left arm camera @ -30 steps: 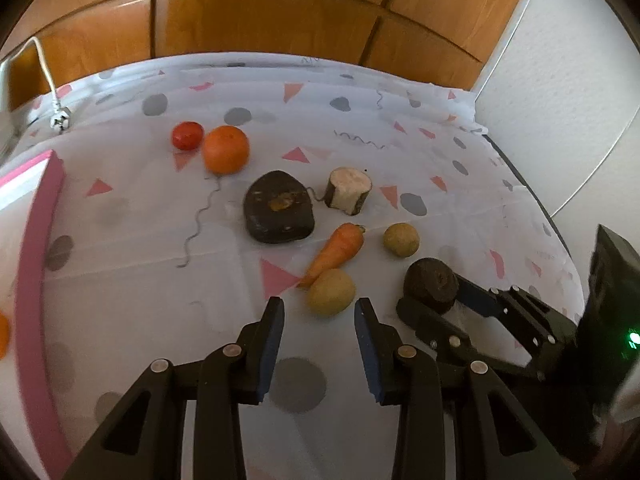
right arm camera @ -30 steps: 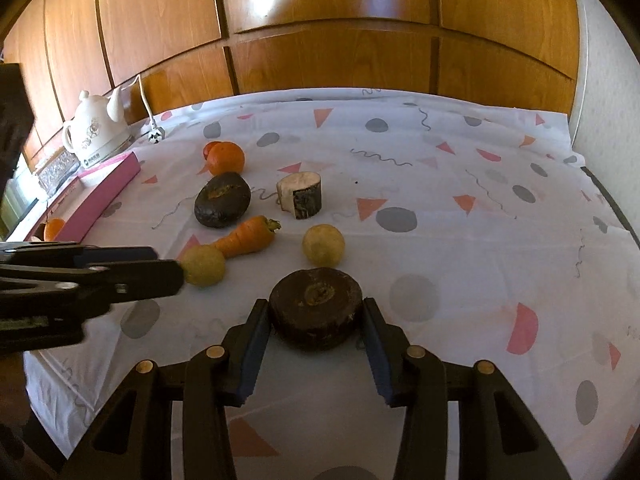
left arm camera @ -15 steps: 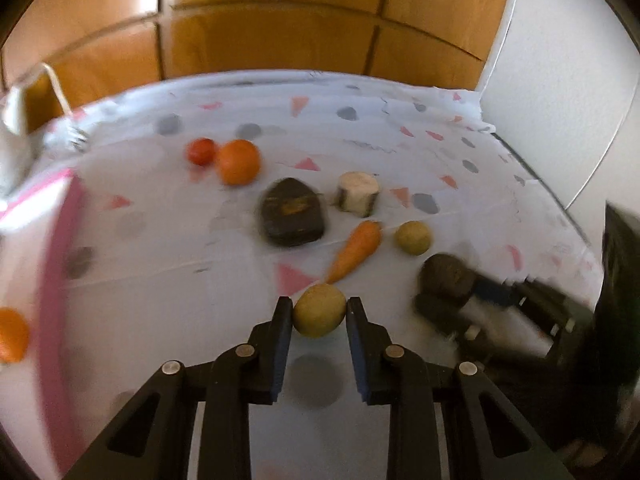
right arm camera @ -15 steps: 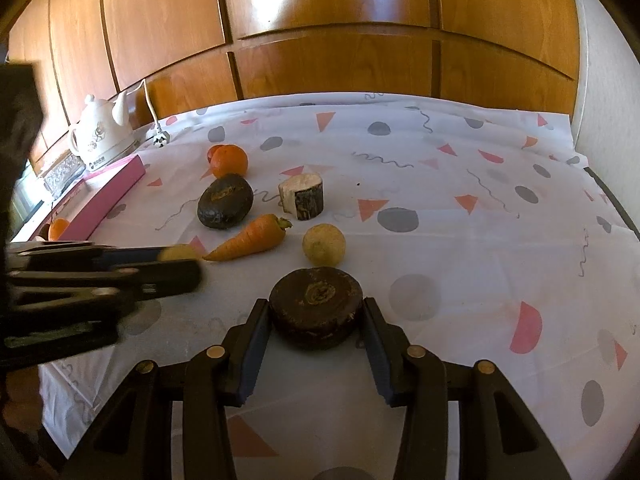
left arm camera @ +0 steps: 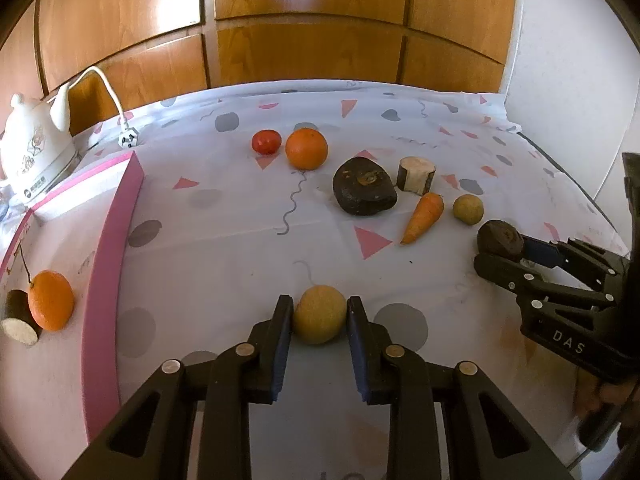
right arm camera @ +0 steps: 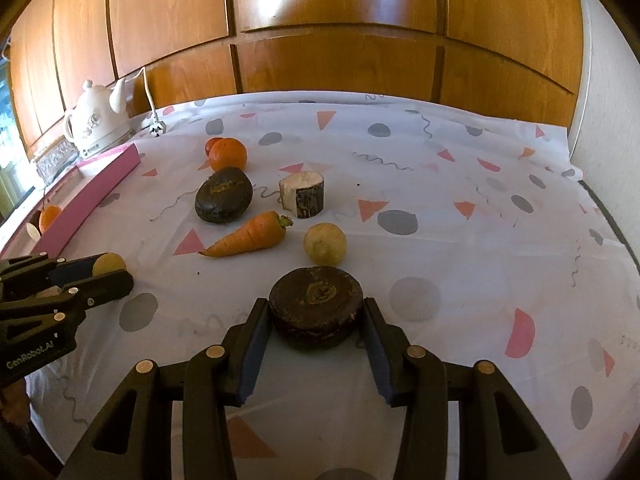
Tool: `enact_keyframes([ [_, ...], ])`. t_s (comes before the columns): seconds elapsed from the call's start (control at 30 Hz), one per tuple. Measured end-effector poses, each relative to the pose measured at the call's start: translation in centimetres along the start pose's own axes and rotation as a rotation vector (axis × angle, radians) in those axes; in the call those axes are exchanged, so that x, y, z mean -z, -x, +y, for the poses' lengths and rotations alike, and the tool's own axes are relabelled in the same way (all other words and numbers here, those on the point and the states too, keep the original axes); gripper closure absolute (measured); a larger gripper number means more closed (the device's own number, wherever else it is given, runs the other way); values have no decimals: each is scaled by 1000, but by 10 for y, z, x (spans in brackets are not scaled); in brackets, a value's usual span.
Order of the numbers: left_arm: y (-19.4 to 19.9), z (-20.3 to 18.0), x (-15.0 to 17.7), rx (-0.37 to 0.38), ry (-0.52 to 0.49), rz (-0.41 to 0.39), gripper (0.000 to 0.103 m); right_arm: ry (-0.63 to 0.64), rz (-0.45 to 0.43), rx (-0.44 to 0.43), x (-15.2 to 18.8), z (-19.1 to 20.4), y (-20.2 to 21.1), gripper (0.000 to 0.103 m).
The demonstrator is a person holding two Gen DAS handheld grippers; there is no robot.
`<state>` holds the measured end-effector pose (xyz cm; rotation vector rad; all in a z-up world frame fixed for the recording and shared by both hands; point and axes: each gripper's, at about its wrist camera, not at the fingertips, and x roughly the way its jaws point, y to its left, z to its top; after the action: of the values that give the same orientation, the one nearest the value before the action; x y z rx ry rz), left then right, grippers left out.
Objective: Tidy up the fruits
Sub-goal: 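Grasp the yellow potato with the left tool and drop it in the tray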
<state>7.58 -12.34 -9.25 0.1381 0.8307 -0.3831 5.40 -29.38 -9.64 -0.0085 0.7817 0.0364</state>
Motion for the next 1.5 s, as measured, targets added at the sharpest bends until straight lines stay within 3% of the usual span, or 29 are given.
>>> enact_keyframes([
  [0.37, 23, 18, 3, 1, 70, 19, 77, 30, 11, 49, 0, 8, 0, 57],
  [0.8, 74, 68, 6, -68, 185, -59, 77, 46, 13, 86, 0, 13, 1, 57],
  [0.97, 92, 105, 11, -138, 271, -77, 77, 45, 31, 112, -3, 18, 1, 58],
  [1.3, 103, 179, 36, -379, 410, -59, 76, 47, 60, 114, -6, 19, 2, 58],
  [1.43, 104, 192, 43, -390, 462, -47, 75, 48, 67, 119, -8, 20, 2, 58],
  [1.5, 107, 192, 43, -390, 462, -64, 68, 45, 72, 114, -9, 21, 2, 58],
])
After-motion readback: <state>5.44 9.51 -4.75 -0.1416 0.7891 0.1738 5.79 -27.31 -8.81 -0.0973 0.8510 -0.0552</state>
